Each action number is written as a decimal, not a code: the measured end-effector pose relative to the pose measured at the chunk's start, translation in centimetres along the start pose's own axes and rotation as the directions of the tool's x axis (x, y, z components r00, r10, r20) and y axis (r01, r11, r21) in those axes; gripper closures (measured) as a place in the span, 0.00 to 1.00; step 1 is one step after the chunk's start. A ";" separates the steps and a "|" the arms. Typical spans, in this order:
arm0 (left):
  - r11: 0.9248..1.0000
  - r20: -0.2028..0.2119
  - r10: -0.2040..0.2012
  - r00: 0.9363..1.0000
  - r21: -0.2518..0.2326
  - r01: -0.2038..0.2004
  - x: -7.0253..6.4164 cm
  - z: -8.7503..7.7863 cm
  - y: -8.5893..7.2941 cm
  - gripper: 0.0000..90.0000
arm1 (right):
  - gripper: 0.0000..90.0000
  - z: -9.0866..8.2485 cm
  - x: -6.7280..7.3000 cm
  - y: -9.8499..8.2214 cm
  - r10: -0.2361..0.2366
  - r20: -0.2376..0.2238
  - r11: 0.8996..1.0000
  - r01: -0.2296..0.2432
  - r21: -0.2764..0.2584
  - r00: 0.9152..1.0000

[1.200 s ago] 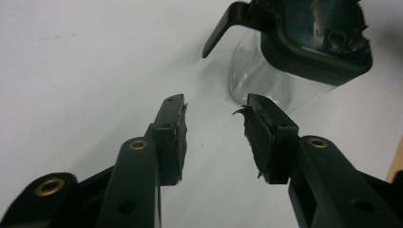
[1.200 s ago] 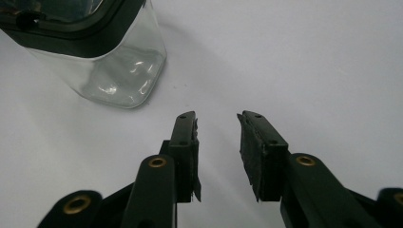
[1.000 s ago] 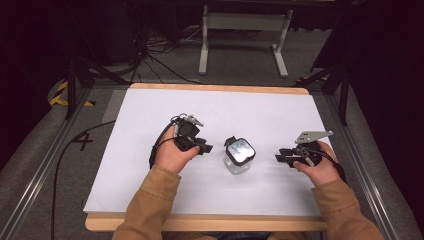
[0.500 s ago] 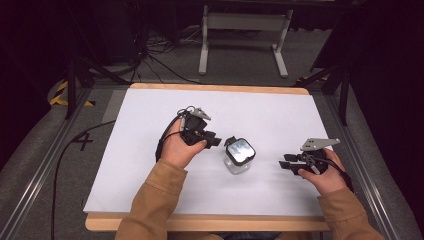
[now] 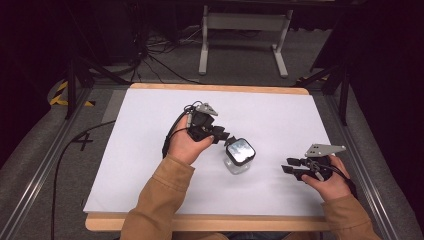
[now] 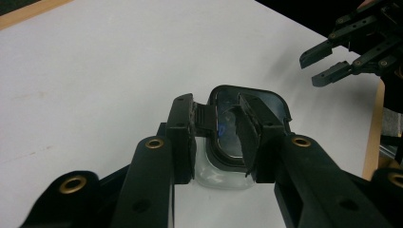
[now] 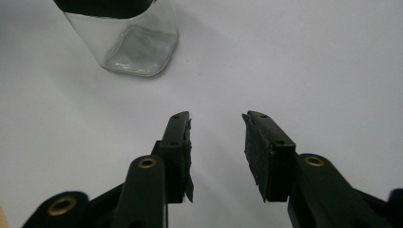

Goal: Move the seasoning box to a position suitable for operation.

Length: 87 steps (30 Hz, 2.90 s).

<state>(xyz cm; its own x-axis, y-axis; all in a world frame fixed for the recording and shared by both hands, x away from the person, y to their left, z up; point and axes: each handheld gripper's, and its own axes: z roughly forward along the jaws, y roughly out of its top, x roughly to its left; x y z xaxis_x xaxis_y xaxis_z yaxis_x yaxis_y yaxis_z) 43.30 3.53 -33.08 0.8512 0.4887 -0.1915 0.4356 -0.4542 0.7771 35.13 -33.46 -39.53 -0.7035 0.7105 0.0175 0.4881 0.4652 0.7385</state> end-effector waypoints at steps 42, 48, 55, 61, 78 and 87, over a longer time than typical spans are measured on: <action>0.999 -0.046 -0.034 0.998 0.003 0.035 0.1 -3.1 -2.4 0.74 | 0.61 0.9 -1.8 3.1 0.000 -0.043 0.999 -0.002 -0.041 0.999; 1.000 -0.029 -0.001 1.000 0.002 0.001 -0.2 -0.9 -1.1 0.77 | 0.61 -0.4 -2.0 2.5 0.012 -0.018 0.999 -0.013 -0.052 1.000; 1.000 -0.020 0.007 1.000 -0.001 -0.007 0.1 1.2 -0.2 0.85 | 0.63 -2.0 -1.8 1.1 0.040 0.020 0.997 -0.039 -0.065 0.999; 1.000 -0.013 -0.024 1.000 0.007 0.024 1.1 3.3 0.3 0.99 | 0.65 -2.5 -1.8 -0.5 0.059 0.040 0.997 -0.057 -0.044 0.997; 0.996 0.015 -0.046 0.999 0.077 0.045 1.3 5.2 0.6 1.00 | 0.65 -2.9 -1.7 -1.7 0.080 0.059 0.996 -0.078 -0.033 0.995; 0.996 -0.037 -0.020 0.999 0.085 0.023 0.9 5.0 0.6 1.00 | 0.65 -2.7 -1.4 -1.6 0.070 0.051 0.997 -0.069 -0.024 0.996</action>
<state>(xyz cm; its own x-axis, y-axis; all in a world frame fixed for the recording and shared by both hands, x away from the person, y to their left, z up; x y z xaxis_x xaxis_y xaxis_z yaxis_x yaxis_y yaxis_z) 45.85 -0.06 -35.79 0.8308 0.5252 -0.1843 0.4784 -0.5044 0.7188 33.92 -36.59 -38.90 -0.6403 0.7673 0.0351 0.5229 0.4019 0.7517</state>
